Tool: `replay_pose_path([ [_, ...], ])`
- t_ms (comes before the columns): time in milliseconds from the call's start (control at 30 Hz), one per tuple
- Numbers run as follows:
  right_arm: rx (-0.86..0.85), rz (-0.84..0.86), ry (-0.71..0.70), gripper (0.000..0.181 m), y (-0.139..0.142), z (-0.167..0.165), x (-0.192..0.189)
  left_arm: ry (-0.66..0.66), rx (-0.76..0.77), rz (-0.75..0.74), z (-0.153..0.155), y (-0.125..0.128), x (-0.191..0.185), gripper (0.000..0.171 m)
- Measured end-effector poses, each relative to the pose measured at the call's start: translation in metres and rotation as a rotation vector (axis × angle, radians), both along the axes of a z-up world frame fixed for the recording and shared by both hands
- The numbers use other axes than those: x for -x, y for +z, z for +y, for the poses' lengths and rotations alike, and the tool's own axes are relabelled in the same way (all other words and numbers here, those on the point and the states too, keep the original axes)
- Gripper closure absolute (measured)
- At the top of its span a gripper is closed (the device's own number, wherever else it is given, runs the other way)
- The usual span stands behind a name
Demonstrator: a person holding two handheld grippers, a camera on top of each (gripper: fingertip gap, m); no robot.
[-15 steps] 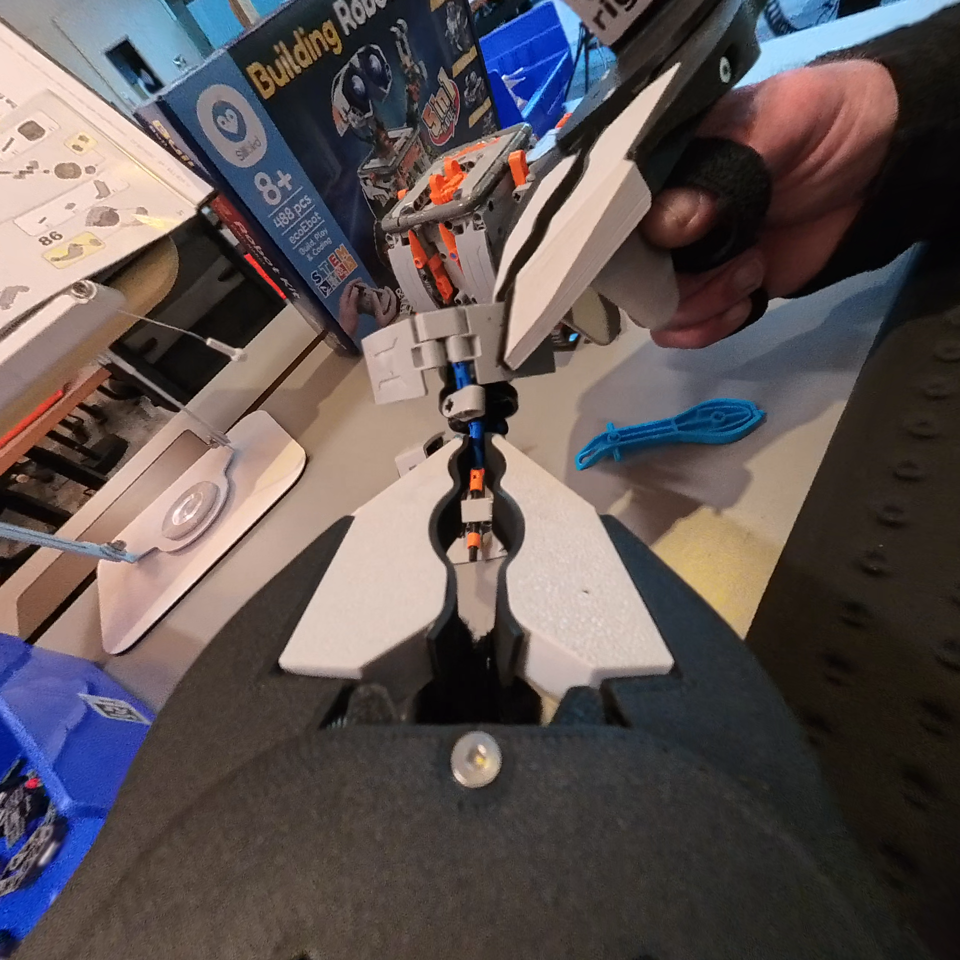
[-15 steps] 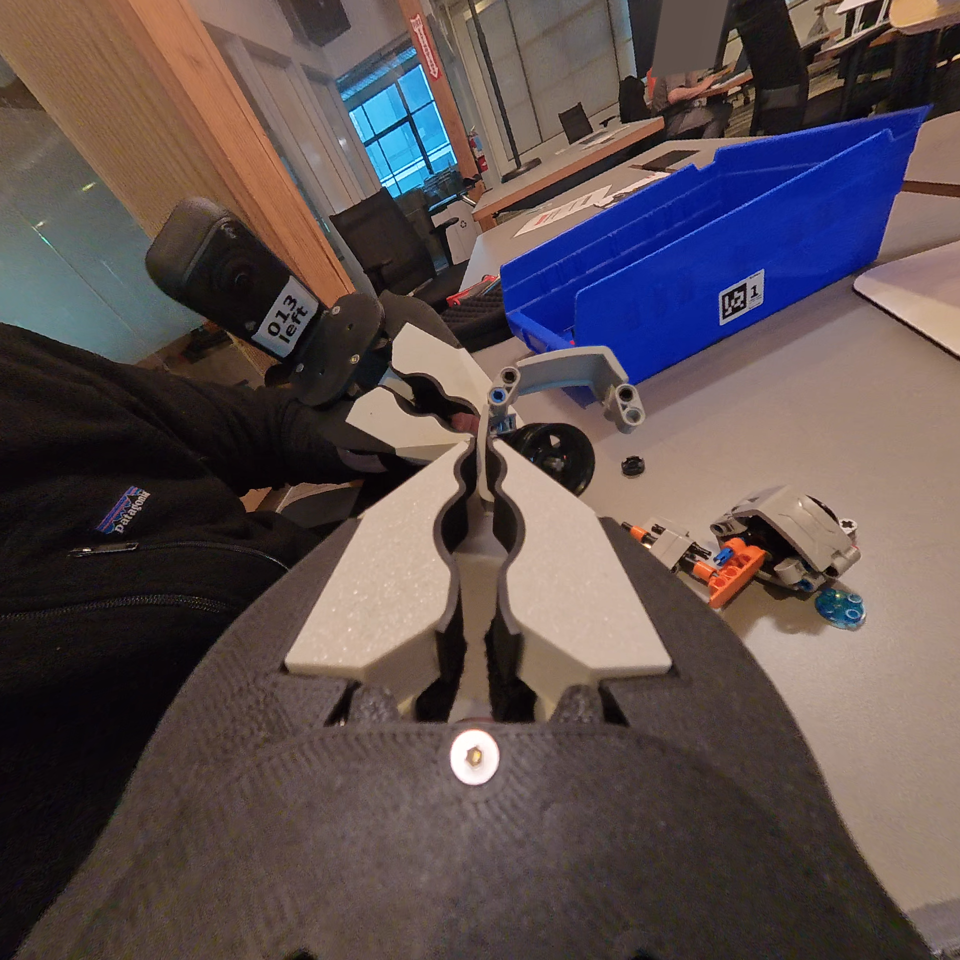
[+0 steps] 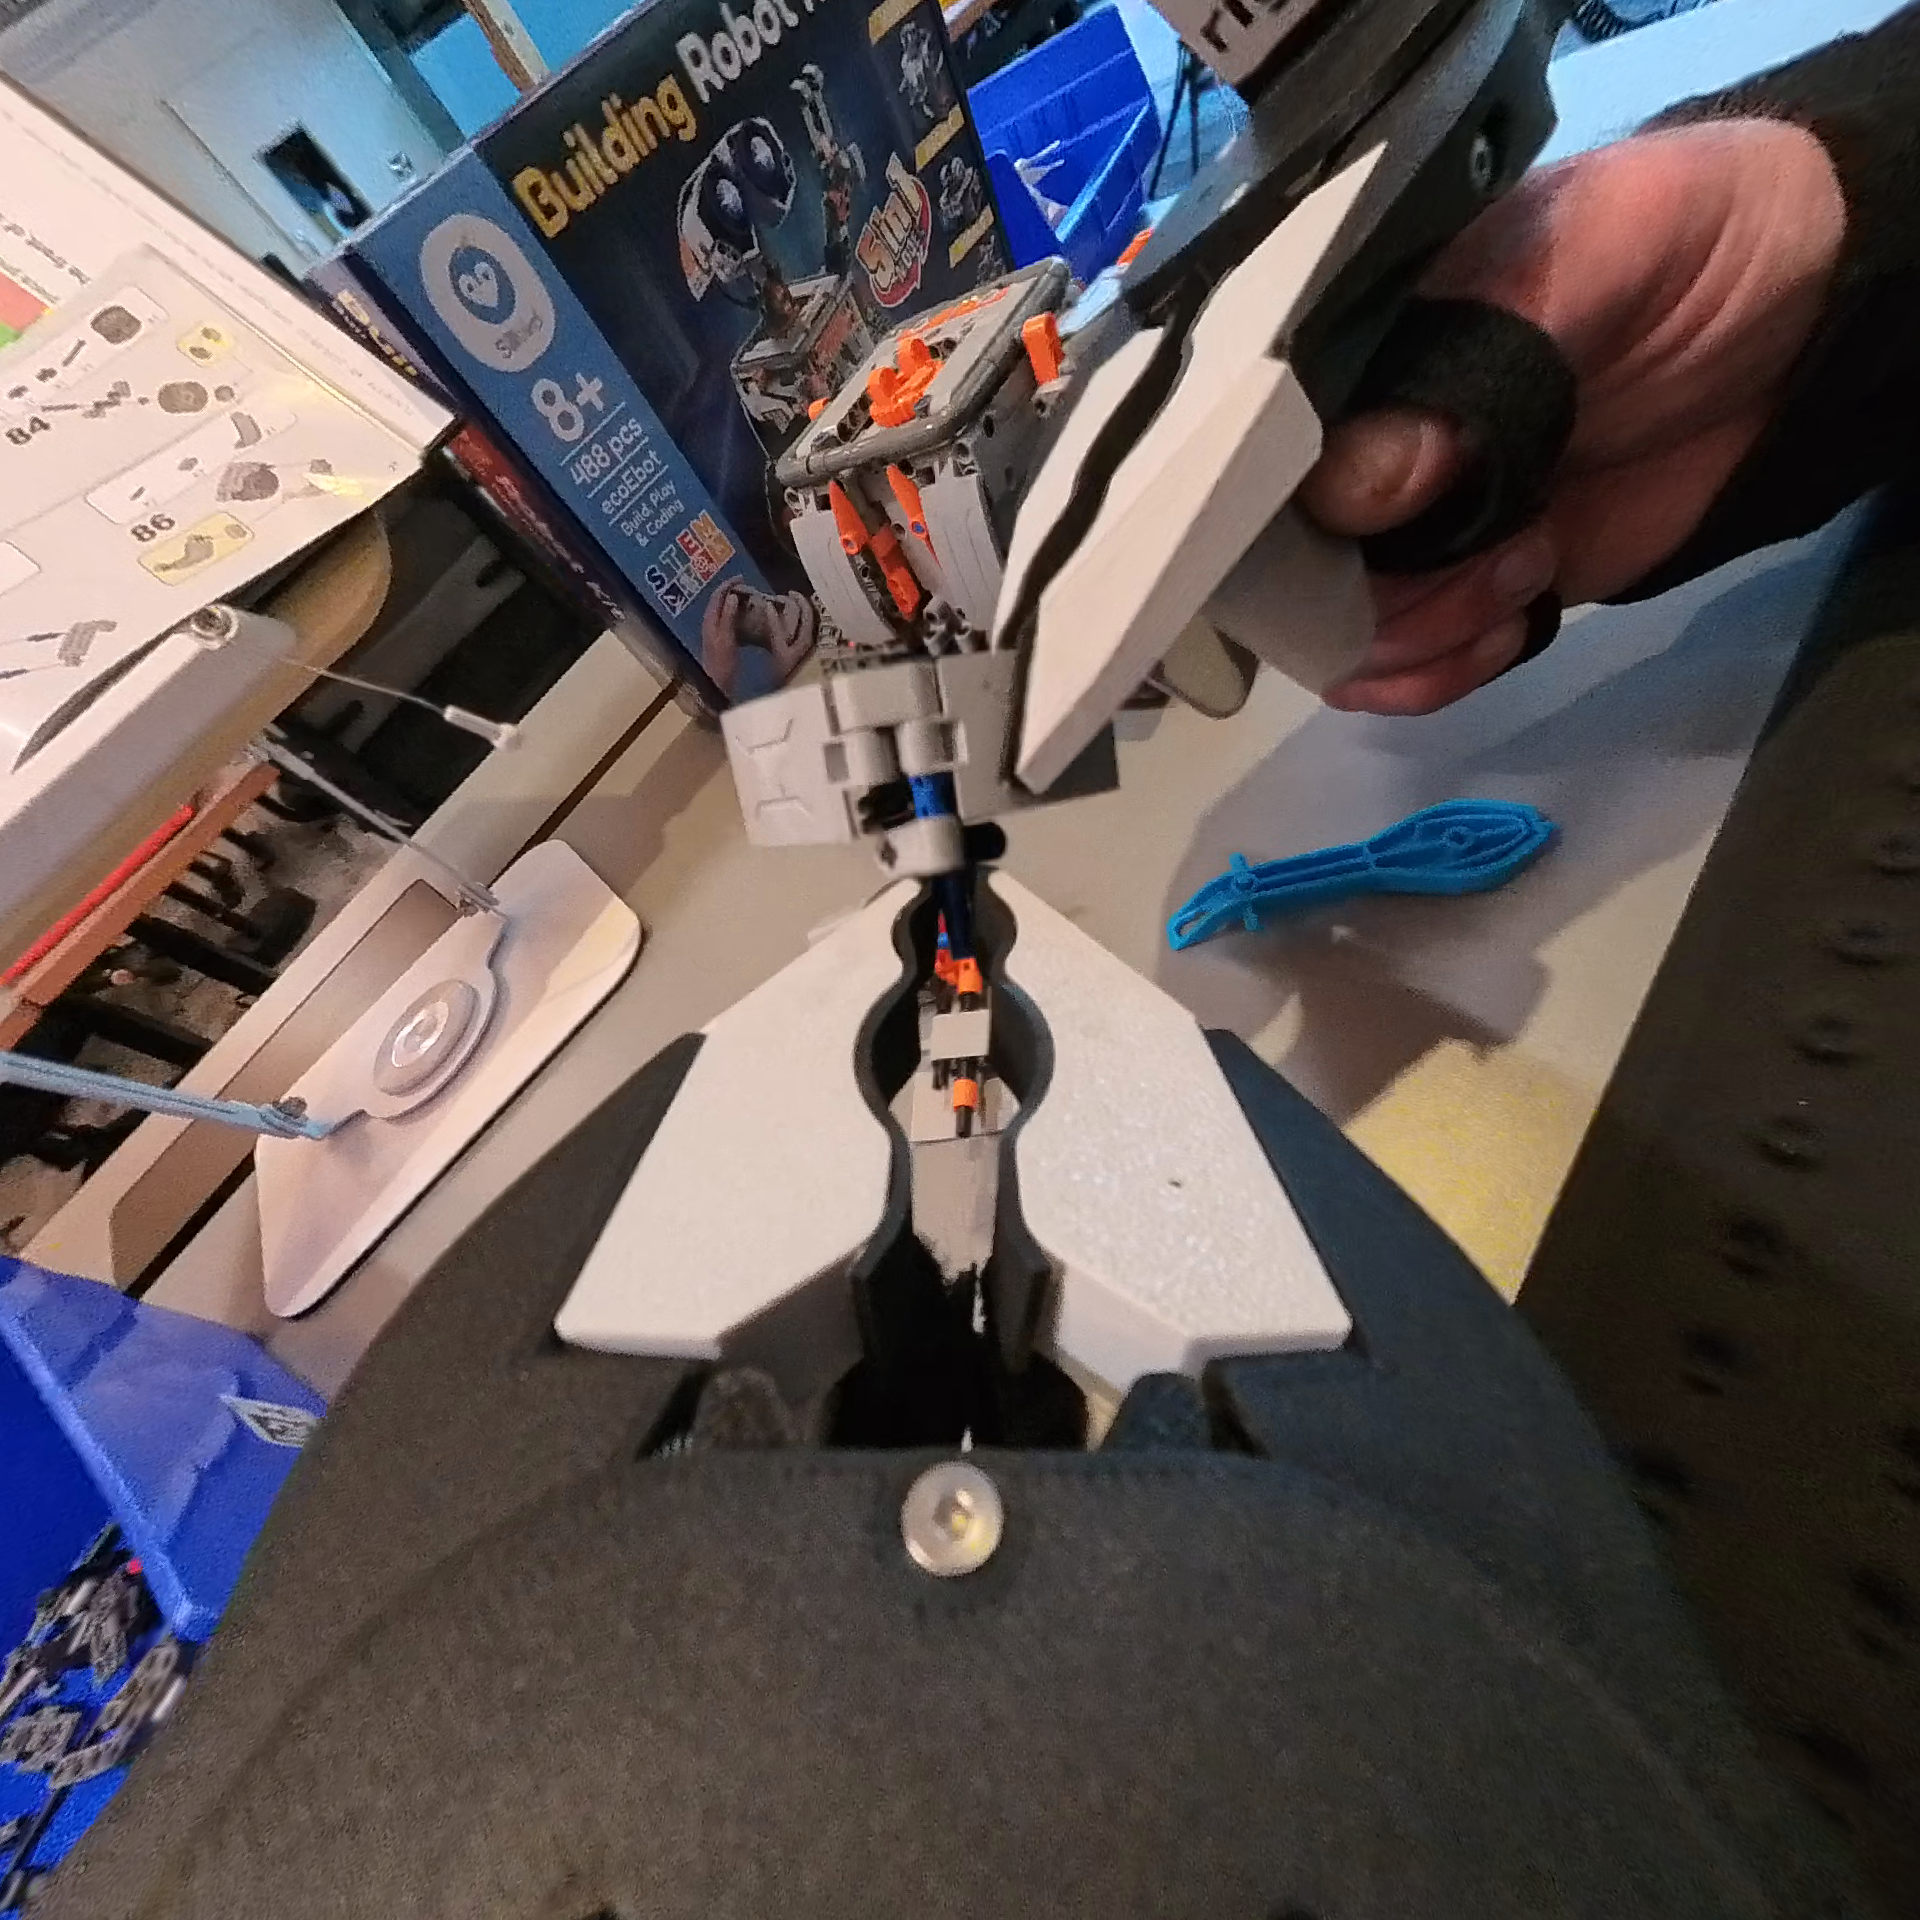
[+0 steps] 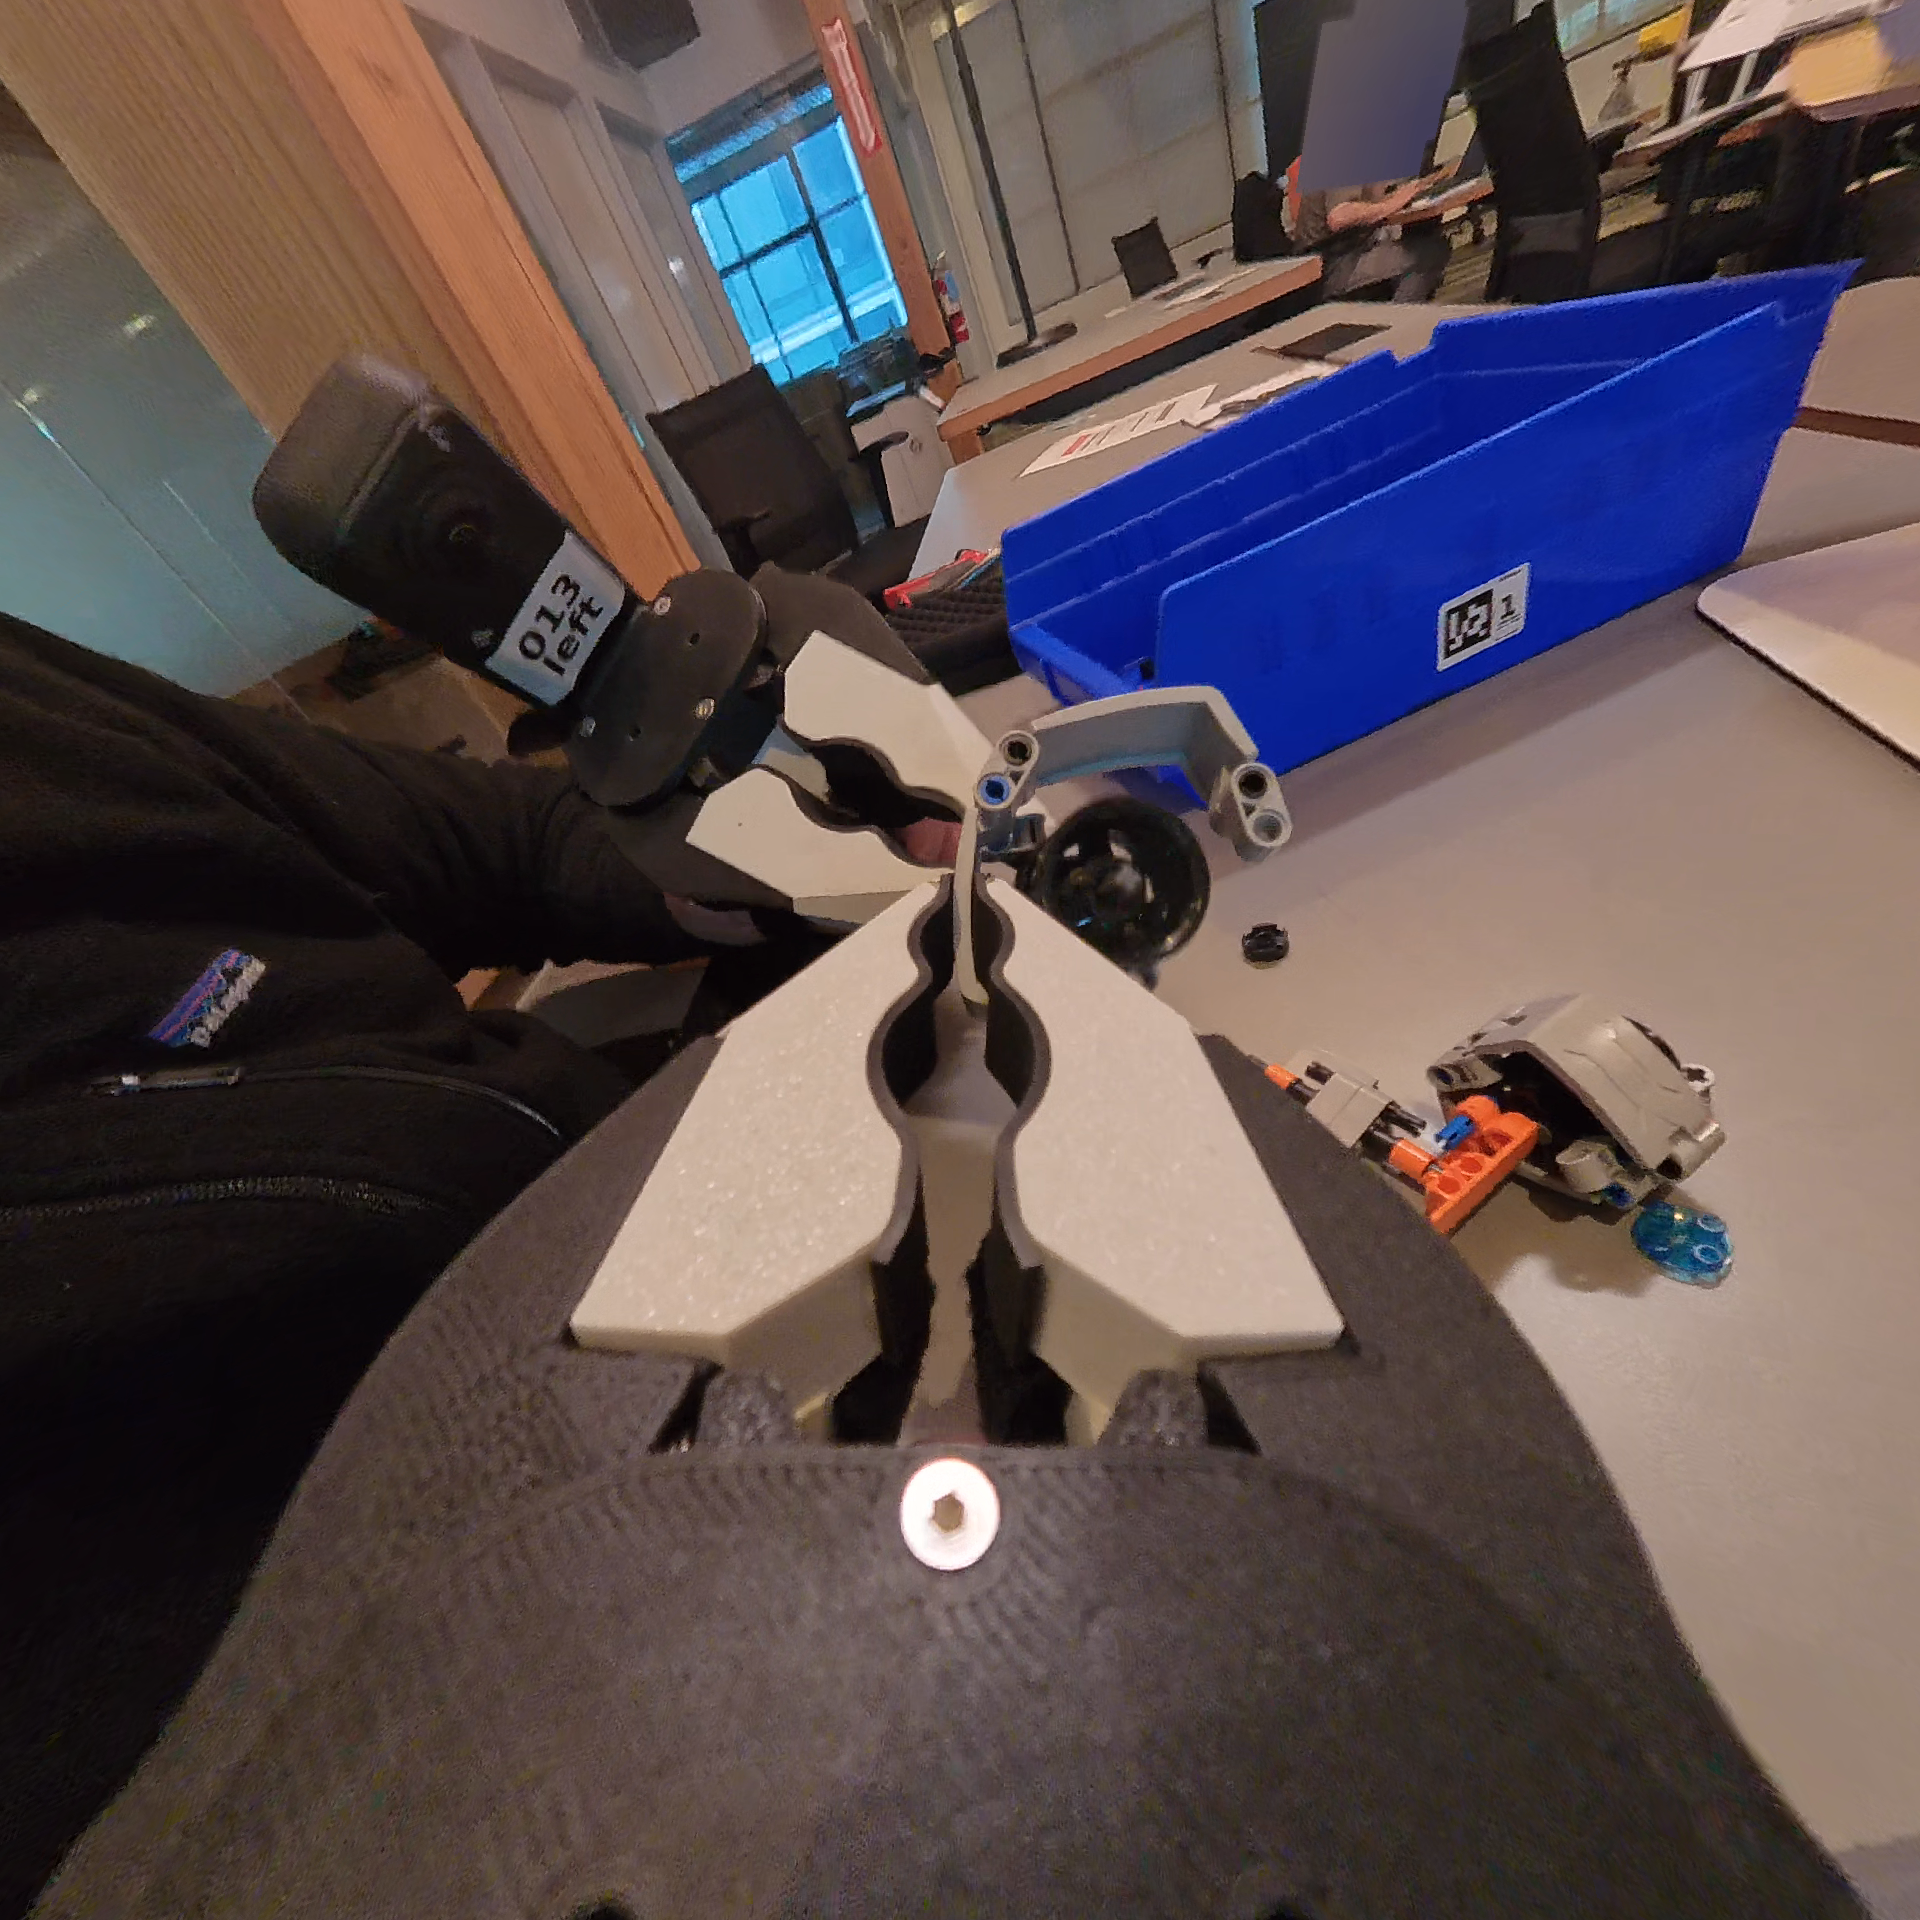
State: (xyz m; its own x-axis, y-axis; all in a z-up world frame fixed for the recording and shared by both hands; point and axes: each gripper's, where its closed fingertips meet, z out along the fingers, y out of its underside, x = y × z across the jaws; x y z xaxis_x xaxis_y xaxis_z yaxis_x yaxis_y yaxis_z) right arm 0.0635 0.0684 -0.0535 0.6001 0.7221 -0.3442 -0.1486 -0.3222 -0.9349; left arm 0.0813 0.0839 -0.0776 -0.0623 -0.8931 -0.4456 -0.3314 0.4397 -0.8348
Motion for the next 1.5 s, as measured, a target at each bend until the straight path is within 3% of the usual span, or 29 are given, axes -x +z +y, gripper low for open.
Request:
replay_pose_path([
  [333,-0.041,-0.159,-0.024,0.181,-0.007,-0.001,0.002,0.07,-0.17,0.031,0.006,-0.002,0.001,0.171],
  [667,-0.023,-0.167,-0.004,0.181,-0.011,-0.001,0.003,0.037,-0.026,0.035,0.002,-0.005,0.001,0.171],
  [967,0.006,-0.186,-0.016,0.181,-0.016,0.003,0.006,0.1,-0.197,0.03,0.008,-0.001,0.0,0.171],
  [1100,0.016,-0.232,-0.022,0.181,-0.016,0.003,0.004,0.085,-0.158,0.035,0.009,-0.002,-0.001,0.171],
  [1367,-0.136,-0.441,-0.112,0.165,-0.001,-0.001,-0.021,0.028,0.061,-0.002,0.011,0.002,-0.002,0.171],
  [1500,-0.203,-0.518,-0.175,0.128,0.008,0.001,-0.033,-0.02,0.103,-0.033,0.009,0.006,-0.003,0.171],
])
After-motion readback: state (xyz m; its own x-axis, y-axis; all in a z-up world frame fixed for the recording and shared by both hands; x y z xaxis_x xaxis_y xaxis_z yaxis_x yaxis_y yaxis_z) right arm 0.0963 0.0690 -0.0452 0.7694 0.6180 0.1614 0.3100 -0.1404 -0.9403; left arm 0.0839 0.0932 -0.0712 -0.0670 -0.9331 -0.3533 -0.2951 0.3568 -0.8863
